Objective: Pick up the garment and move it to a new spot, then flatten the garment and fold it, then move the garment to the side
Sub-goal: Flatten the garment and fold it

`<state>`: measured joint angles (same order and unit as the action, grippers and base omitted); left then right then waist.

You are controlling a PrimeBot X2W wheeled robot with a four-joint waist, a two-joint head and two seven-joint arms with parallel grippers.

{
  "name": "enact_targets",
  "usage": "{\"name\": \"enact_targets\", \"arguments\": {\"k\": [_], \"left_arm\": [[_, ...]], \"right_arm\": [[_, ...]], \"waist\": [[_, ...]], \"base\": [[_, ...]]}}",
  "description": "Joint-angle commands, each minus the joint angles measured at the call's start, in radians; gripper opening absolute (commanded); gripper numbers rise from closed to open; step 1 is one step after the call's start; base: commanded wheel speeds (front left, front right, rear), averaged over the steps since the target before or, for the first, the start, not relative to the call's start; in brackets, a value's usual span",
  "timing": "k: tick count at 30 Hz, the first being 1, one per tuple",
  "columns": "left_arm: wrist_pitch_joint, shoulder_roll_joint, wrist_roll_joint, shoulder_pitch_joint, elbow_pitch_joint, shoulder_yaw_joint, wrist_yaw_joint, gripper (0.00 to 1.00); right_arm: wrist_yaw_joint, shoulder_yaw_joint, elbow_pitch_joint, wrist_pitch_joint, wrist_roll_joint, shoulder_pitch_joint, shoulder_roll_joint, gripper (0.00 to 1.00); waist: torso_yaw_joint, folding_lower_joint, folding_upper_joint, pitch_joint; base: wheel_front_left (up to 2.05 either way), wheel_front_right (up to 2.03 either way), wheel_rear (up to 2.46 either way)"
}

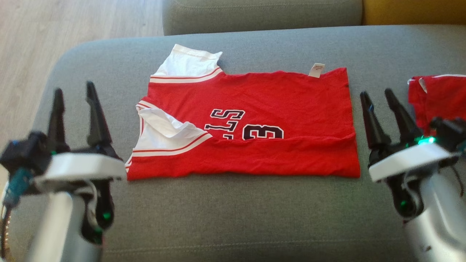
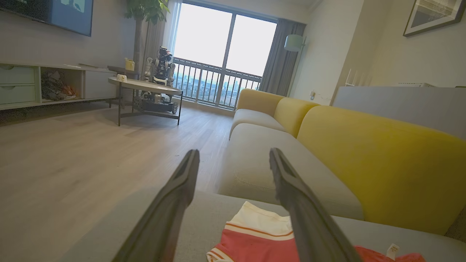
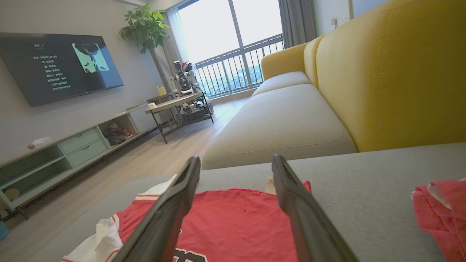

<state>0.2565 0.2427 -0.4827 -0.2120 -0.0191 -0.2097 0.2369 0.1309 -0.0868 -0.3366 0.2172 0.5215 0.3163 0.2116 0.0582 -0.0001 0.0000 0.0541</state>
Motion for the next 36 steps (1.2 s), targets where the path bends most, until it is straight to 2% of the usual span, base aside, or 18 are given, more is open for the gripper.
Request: {"name": "enact_targets", "arguments": {"k": [1, 6, 11, 16, 26, 36], "left_arm": [[0.005, 0.001, 0.020, -0.020, 0.048, 0.055, -0.009, 1.00], [0.005, -0.090, 0.111, 0.070, 0.059, 0.102, -0.065, 1.00], [0.005, -0.143, 0.197, 0.124, 0.026, 0.124, -0.120, 1.00], [0.005, -0.175, 0.248, 0.172, -0.010, 0.143, -0.140, 1.00], [0.005, -0.190, 0.299, 0.151, -0.074, 0.164, -0.140, 1.00], [-0.001, -0.186, 0.307, 0.059, -0.394, 0.146, -0.128, 1.00]], "right_arm": [[0.000, -0.005, 0.048, 0.016, -0.019, 0.003, -0.012, 1.00], [0.000, 0.038, 0.085, 0.035, -0.080, -0.090, -0.083, 1.00], [0.000, 0.062, 0.100, 0.042, -0.126, -0.161, -0.121, 1.00], [0.000, 0.061, 0.110, 0.044, -0.157, -0.190, -0.140, 1.00], [0.000, 0.061, 0.127, 0.044, -0.183, -0.168, -0.152, 1.00], [0.000, 0.054, 0.129, 0.045, -0.184, -0.145, -0.155, 1.00]], "waist": [[-0.002, 0.0001, 0.0000, -0.004], [-0.002, 0.0001, 0.0000, -0.015], [0.002, 0.0001, 0.0000, -0.020], [-0.012, 0.0001, 0.0000, -0.028], [-0.037, 0.0001, 0.0000, 0.009], [-0.084, 0.0001, 0.0000, 0.046]], "base": [[0.00, 0.00, 0.00], [0.00, 0.00, 0.00], [0.00, 0.00, 0.00], [0.00, 0.00, 0.00], [0.00, 0.00, 0.00], [0.00, 0.00, 0.00]]}}
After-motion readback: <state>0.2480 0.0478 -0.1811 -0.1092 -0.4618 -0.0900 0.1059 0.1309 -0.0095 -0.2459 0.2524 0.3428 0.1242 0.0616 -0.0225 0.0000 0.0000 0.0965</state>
